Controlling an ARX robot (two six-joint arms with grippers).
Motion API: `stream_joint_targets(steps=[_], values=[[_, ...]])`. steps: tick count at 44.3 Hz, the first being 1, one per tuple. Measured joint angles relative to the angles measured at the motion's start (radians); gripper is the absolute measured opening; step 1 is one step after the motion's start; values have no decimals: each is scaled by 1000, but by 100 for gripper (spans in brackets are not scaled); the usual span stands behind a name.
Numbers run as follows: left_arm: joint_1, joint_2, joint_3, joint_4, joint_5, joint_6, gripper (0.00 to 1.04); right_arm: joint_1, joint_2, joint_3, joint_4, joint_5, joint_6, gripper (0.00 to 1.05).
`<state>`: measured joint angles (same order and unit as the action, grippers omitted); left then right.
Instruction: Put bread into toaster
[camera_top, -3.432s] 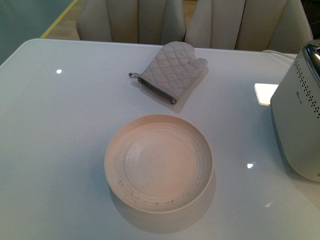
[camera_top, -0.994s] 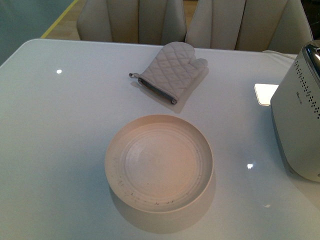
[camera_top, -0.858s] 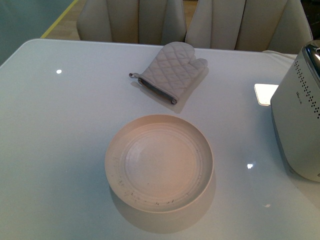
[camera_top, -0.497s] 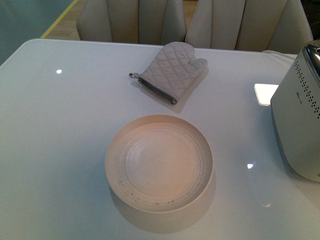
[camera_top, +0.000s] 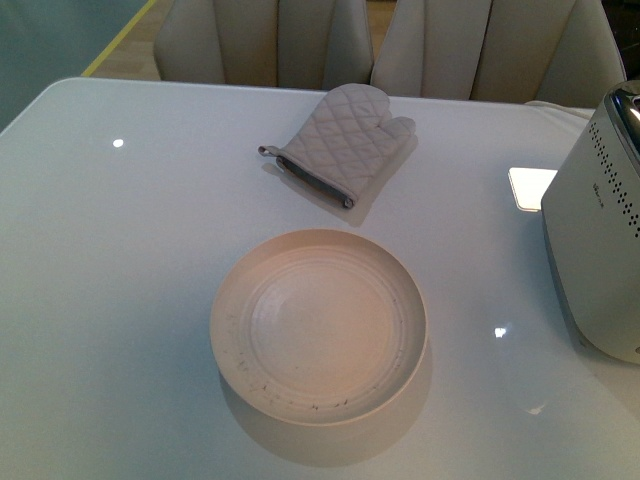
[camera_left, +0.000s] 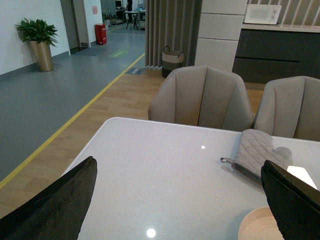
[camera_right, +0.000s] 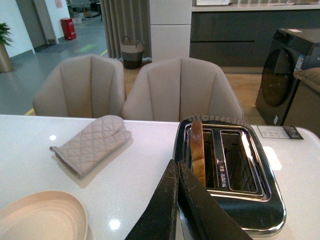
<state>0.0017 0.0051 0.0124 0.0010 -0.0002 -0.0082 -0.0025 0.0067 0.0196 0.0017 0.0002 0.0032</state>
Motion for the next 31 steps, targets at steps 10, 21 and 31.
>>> stream_joint_targets(steps=[10, 21, 31], values=[[0, 0, 0, 0, 0, 0, 98, 0, 0, 0, 0, 0, 0, 37], [0, 0, 0, 0, 0, 0, 98, 0, 0, 0, 0, 0, 0, 77], [0, 0, 0, 0, 0, 0, 98, 0, 0, 0, 0, 0, 0, 96]])
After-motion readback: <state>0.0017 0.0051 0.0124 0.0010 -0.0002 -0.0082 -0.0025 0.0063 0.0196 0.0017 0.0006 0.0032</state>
